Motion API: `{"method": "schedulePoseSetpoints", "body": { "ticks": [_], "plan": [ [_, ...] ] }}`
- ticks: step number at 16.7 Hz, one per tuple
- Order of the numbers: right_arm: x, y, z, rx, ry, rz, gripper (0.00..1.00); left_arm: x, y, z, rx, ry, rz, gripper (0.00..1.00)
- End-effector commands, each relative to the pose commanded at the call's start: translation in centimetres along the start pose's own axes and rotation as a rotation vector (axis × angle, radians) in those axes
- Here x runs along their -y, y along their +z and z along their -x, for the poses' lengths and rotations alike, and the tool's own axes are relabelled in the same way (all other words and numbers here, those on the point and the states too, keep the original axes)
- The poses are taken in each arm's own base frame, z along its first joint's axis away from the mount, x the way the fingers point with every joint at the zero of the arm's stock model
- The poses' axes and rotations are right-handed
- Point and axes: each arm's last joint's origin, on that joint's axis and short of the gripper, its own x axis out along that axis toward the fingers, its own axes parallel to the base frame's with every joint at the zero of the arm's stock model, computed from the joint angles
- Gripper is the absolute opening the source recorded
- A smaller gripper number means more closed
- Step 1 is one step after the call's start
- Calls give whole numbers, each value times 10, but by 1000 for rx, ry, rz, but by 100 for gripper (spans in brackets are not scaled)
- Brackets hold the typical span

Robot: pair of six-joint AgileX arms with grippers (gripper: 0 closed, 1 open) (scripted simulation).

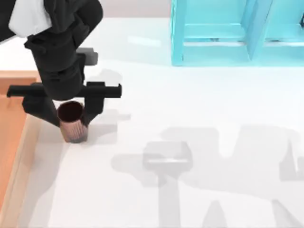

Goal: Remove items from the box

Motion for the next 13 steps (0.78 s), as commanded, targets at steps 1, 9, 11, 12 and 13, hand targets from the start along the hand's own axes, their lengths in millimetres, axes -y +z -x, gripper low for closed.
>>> {"method": "schedulePoseSetpoints", "body": {
  "ticks": [1, 9, 11, 12, 13],
  "plan": [
    [0, 0, 0, 0, 0, 0, 100, 22, -16, -6, 3, 1, 1, 0],
    [0, 0, 0, 0, 0, 0, 100, 94, -108, -37, 22, -7, 4, 0],
    [0, 0, 0, 0, 0, 0, 100, 94, -108, -37, 22, -7, 4, 0],
    [0, 0, 0, 0, 0, 0, 100, 94, -108, -37, 22, -7, 4, 0],
    [0, 0, 0, 0, 0, 0, 100, 93, -107, -39, 17, -1, 5, 0]
  ]
}}
